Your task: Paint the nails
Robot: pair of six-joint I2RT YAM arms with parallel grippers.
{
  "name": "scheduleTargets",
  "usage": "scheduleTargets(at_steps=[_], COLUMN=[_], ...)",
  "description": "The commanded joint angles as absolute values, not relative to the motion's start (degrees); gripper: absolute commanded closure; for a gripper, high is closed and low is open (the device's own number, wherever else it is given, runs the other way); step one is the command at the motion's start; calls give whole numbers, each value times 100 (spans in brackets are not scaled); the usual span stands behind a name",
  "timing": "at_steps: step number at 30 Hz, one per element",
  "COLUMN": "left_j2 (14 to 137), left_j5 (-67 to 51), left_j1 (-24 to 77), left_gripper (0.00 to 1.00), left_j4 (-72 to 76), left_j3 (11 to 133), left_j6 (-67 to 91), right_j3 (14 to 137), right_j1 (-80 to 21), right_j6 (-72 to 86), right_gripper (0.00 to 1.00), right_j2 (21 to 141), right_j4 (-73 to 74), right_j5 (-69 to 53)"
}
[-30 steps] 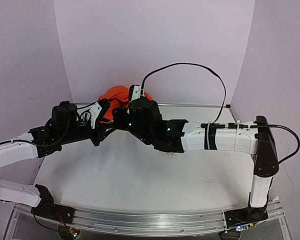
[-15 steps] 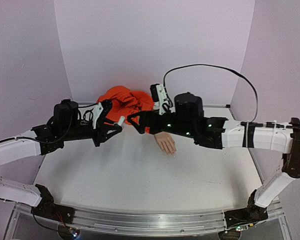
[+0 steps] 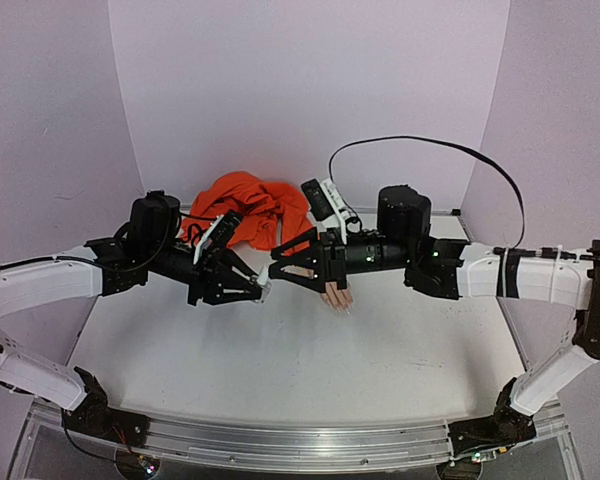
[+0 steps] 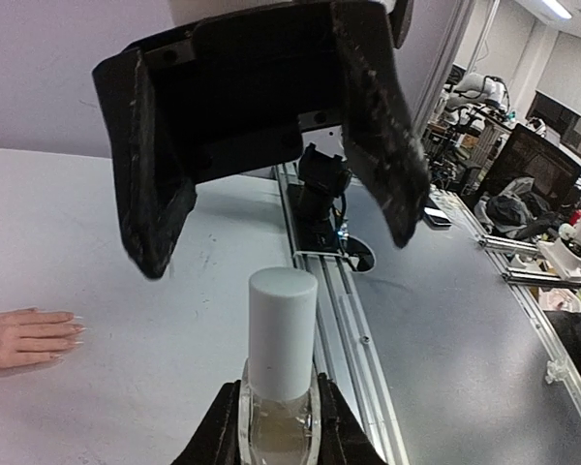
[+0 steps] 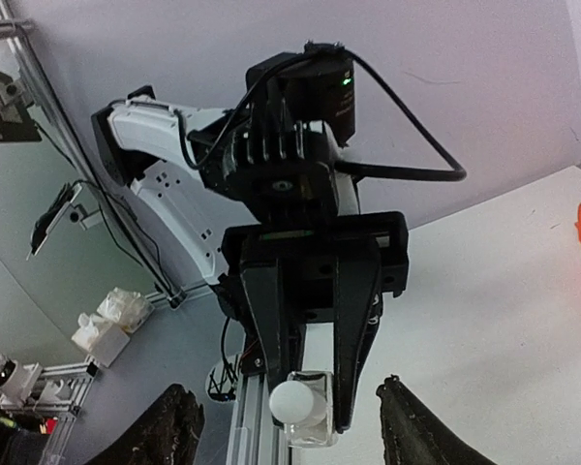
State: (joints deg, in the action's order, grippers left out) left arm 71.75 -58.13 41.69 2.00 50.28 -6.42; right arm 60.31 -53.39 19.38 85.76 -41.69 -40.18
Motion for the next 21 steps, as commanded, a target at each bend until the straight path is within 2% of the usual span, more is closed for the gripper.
scheduleTargets(at_steps=[1, 5, 10, 13, 17, 21], left_j2=[7199, 7198, 7209, 7154, 6908, 6467], left_j5=[-6512, -6568, -6535, -6278, -5210, -3017], left_j1=[4157, 4157, 4157, 4157, 4157, 4157], left_gripper=[100, 100, 100, 100, 100, 100], left_j4=[501, 502, 501, 503, 502, 503], left_j3=[5370, 5373, 5370, 5362, 5232, 4944], left_j6=[-479, -457, -442, -440, -442, -729], right_j3=[6434, 6686, 6741, 6752, 6700, 6679], right_j1=[-5423, -5458, -5493, -5527, -5612, -5713], right_j6=[1920, 1931, 2011, 2057, 2075, 2424], right_gripper=[44, 69, 80, 99, 100, 100], right_j2=[8956, 9201, 9269, 9326, 9375, 9441], right_j4=[-4655, -4681, -4850, -4857, -4865, -4835], right_j5=[-4777, -4896, -4906, -4909, -4732, -3548])
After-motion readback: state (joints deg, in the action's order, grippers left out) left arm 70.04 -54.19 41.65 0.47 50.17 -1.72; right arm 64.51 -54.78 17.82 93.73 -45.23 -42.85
